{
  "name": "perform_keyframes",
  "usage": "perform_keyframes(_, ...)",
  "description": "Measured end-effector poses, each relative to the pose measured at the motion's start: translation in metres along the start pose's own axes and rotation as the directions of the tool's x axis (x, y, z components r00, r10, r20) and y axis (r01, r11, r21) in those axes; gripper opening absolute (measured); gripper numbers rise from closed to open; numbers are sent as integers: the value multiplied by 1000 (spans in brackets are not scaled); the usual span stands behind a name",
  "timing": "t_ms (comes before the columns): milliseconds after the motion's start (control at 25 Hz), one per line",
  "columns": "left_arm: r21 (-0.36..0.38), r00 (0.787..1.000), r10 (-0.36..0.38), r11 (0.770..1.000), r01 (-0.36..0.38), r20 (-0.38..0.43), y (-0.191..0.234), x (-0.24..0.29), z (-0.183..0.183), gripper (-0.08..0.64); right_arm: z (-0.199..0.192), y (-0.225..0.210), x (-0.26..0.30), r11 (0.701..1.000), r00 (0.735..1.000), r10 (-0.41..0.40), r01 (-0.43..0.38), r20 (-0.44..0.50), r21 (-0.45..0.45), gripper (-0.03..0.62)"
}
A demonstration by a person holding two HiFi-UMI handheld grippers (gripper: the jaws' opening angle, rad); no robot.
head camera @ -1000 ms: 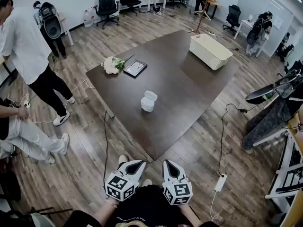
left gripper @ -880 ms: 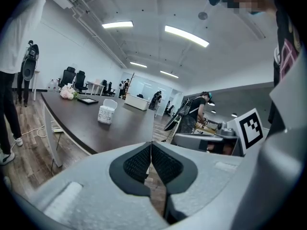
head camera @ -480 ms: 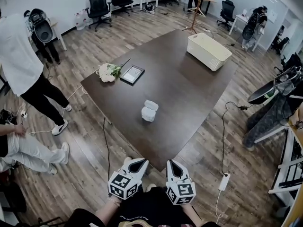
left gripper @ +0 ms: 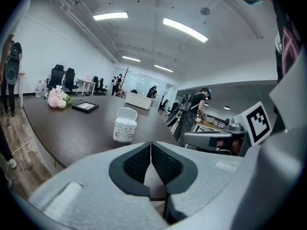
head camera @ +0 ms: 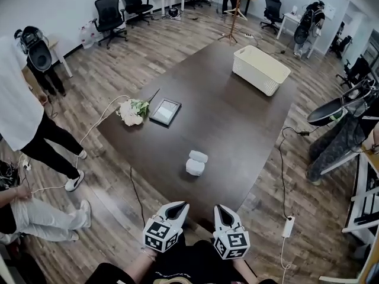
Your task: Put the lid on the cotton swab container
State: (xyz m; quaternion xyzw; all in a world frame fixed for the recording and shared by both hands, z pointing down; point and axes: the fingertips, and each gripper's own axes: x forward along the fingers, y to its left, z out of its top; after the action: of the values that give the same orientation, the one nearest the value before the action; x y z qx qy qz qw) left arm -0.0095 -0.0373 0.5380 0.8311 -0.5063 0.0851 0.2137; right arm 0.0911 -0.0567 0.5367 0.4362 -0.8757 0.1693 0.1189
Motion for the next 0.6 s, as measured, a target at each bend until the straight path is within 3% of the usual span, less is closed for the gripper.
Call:
perform_keyframes(280, 55, 995, -93, 994, 95, -40, 49, 13, 18, 9, 9, 7, 33, 991, 991, -131, 130, 9, 43, 8)
perform_keyframes(600, 98, 970, -210, 970, 223, -125, 83, 28, 26, 13, 22, 16, 59, 966, 967, -253, 252, 32, 52, 8)
